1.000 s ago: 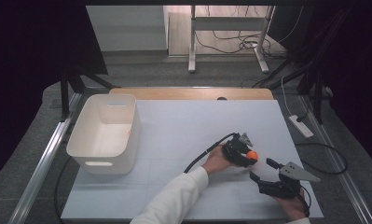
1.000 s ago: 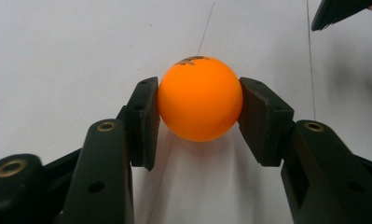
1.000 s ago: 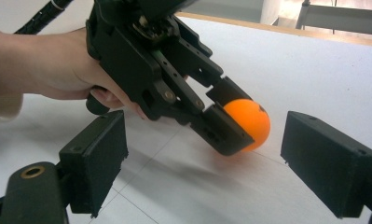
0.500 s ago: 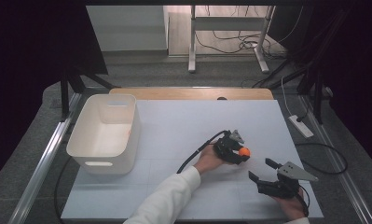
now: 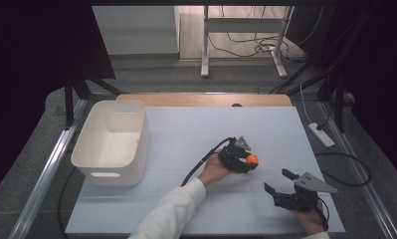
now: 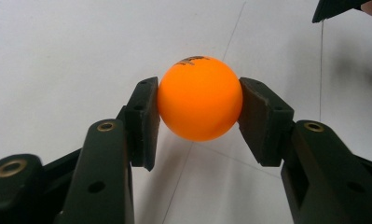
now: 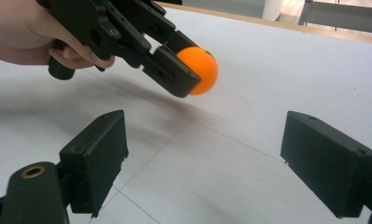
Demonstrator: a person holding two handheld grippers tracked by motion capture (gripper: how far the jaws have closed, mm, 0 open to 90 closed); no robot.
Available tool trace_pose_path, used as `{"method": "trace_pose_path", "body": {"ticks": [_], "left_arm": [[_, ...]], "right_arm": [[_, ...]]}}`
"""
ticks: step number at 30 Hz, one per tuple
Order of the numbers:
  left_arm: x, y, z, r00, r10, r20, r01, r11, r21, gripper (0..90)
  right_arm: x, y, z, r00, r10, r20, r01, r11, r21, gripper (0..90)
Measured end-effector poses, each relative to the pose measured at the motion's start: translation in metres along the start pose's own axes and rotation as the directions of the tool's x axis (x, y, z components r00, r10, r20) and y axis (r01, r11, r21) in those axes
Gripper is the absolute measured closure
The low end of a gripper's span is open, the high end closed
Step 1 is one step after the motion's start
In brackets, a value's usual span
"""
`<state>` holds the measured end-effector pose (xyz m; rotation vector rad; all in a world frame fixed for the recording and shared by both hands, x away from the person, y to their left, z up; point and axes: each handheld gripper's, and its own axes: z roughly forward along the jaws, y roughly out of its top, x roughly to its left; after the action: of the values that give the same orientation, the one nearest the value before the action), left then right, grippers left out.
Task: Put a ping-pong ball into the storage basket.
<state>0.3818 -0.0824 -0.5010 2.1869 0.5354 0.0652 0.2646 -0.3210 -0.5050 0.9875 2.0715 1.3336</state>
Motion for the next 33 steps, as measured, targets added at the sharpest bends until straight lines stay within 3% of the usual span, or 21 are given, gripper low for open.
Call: {"method": "trace_pose_path", "body": {"ticks": [14, 33], "left_arm": [[0.006, -0.017, -0.032, 0.9981, -0.037, -0.049, 0.036, 0.9987, -0.035, 51.2], [0.012, -0.028, -0.069, 0.9935, -0.066, -0.093, 0.061, 0.9963, -0.061, 51.2]], "right_arm": [[0.002, 0.001, 0.004, 0.9999, -0.011, -0.003, 0.011, 1.000, 0.008, 14.8], [0.004, 0.002, 0.007, 0.9999, -0.016, -0.006, 0.016, 1.000, 0.013, 14.7]]}}
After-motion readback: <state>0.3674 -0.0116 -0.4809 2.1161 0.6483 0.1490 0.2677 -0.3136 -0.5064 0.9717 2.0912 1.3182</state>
